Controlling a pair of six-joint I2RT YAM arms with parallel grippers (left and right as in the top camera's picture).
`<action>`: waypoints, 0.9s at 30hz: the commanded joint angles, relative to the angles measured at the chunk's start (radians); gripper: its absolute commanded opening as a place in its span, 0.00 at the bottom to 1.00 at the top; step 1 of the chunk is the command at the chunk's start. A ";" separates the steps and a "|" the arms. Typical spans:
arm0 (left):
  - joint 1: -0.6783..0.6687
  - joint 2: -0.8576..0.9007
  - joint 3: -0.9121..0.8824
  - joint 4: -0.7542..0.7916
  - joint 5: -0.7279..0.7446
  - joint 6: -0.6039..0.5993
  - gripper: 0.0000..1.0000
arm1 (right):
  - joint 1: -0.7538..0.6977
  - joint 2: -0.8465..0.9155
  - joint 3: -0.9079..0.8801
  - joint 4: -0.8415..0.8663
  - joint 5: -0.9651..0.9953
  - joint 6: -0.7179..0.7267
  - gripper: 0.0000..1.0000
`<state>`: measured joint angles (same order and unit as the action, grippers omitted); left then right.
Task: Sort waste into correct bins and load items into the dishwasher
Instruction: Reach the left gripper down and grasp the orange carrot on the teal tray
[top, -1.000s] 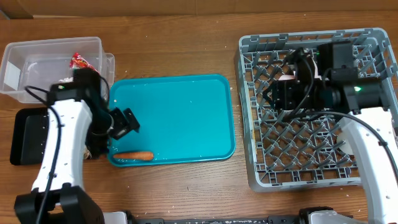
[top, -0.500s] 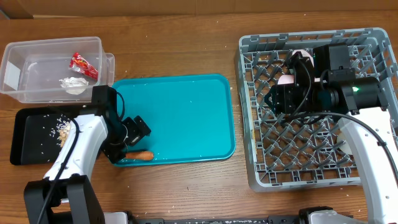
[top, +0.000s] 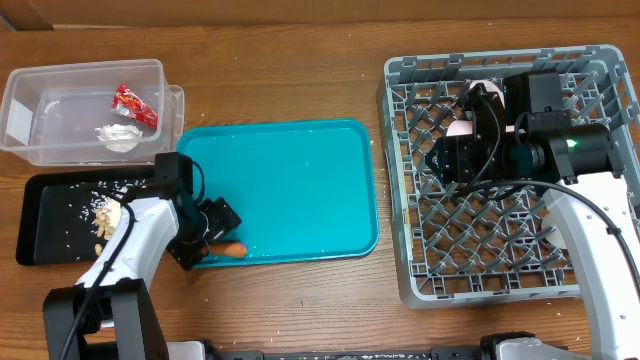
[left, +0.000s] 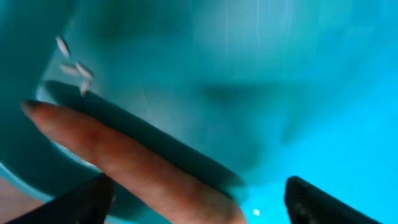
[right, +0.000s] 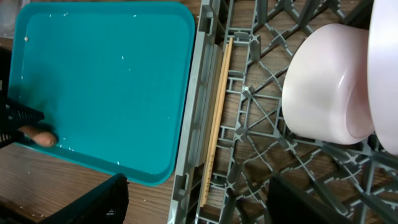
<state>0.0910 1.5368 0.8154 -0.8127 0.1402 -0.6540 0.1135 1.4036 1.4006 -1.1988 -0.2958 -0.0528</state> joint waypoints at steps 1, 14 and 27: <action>-0.007 -0.007 -0.011 0.026 -0.070 -0.001 0.87 | 0.003 0.003 0.013 -0.004 0.007 0.002 0.74; -0.007 -0.005 -0.061 0.108 -0.069 -0.005 0.66 | 0.003 0.003 0.013 -0.013 0.007 0.002 0.74; -0.005 -0.006 -0.050 0.138 -0.072 0.006 0.19 | 0.003 0.003 0.013 -0.024 0.008 0.002 0.74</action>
<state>0.0910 1.5372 0.7616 -0.6792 0.0776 -0.6537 0.1139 1.4036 1.4006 -1.2217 -0.2958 -0.0528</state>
